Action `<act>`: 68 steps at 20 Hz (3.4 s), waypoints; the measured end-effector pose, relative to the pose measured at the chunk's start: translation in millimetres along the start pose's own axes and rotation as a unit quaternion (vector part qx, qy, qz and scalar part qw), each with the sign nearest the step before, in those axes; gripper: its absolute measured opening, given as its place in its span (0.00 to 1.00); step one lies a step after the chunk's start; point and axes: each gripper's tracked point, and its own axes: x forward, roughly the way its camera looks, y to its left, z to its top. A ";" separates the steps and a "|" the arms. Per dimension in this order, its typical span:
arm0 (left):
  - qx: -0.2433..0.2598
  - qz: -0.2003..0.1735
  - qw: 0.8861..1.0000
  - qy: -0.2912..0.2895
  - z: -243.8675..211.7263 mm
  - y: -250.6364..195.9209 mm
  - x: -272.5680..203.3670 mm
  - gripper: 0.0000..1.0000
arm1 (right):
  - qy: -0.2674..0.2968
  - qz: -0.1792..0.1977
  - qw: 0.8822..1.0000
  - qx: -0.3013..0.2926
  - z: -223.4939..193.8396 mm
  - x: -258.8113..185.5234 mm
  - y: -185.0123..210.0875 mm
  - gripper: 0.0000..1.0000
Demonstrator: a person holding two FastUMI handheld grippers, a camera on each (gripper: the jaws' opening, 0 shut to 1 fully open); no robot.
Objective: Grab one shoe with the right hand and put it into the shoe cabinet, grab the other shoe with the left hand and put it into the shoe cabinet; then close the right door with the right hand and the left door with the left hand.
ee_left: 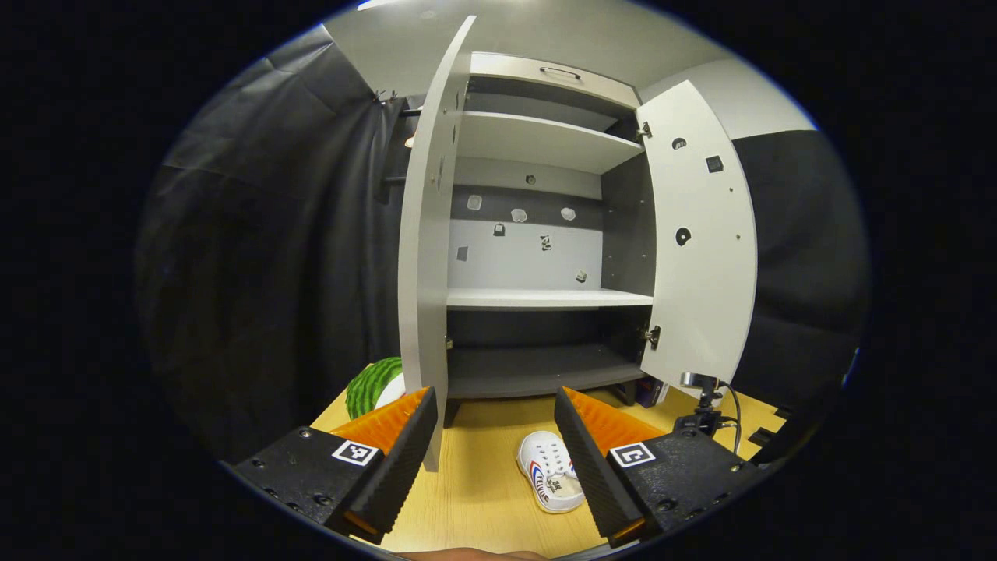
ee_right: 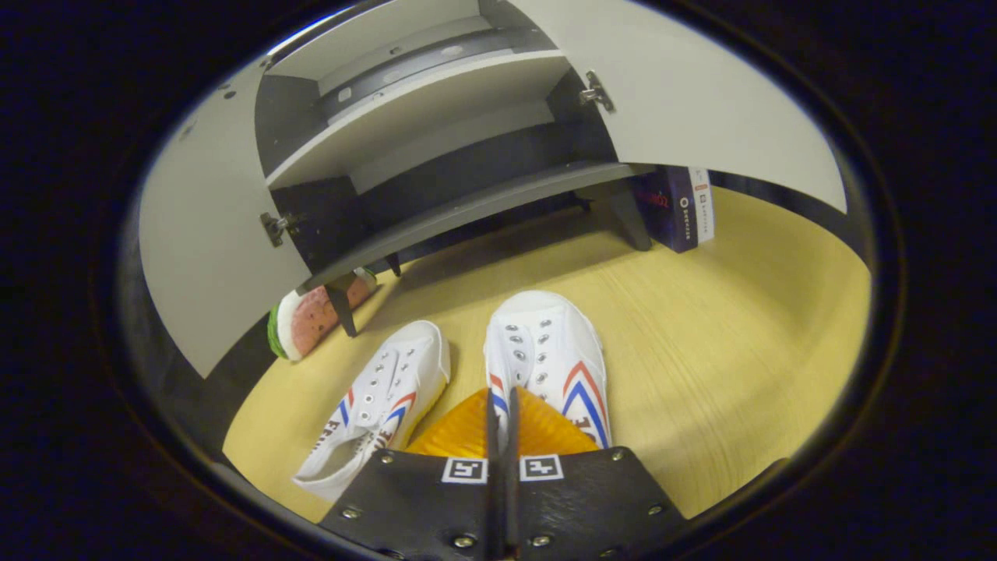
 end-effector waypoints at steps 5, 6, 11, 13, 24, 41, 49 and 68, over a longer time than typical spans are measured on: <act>0.001 -0.021 1.000 0.003 -6.9 -15.4 14.0 0.92 | -0.035 0.025 0.999 -0.013 21.2 -12.8 6.7 0.01; 0.003 -0.022 1.000 0.004 -8.6 -17.3 19.6 0.93 | -0.045 0.025 0.998 -0.024 29.3 -16.8 7.8 0.01; 0.028 -0.017 0.999 -0.002 14.2 -32.7 52.9 0.92 | -0.099 0.038 0.992 -0.065 98.6 -65.2 30.9 0.01; 0.045 -0.025 0.999 -0.018 35.0 -46.5 63.4 0.92 | -0.132 0.044 0.987 -0.080 135.4 -84.5 44.2 0.01; 0.043 -0.091 0.990 -0.095 99.5 -98.7 100.6 0.88 | -0.209 0.014 0.966 -0.154 267.1 -151.4 57.0 0.01; 0.029 -0.039 0.997 -0.056 82.7 -50.9 170.1 0.92 | -0.166 0.021 0.962 -0.214 442.7 11.9 146.4 0.01; 0.036 -0.017 0.998 -0.058 82.4 -39.3 182.0 0.92 | -0.145 0.036 0.964 -0.221 460.7 100.5 148.4 0.01; 0.037 -0.036 0.998 -0.029 71.4 -62.1 160.1 0.92 | -0.269 0.029 0.941 -0.202 421.5 -17.8 159.3 0.96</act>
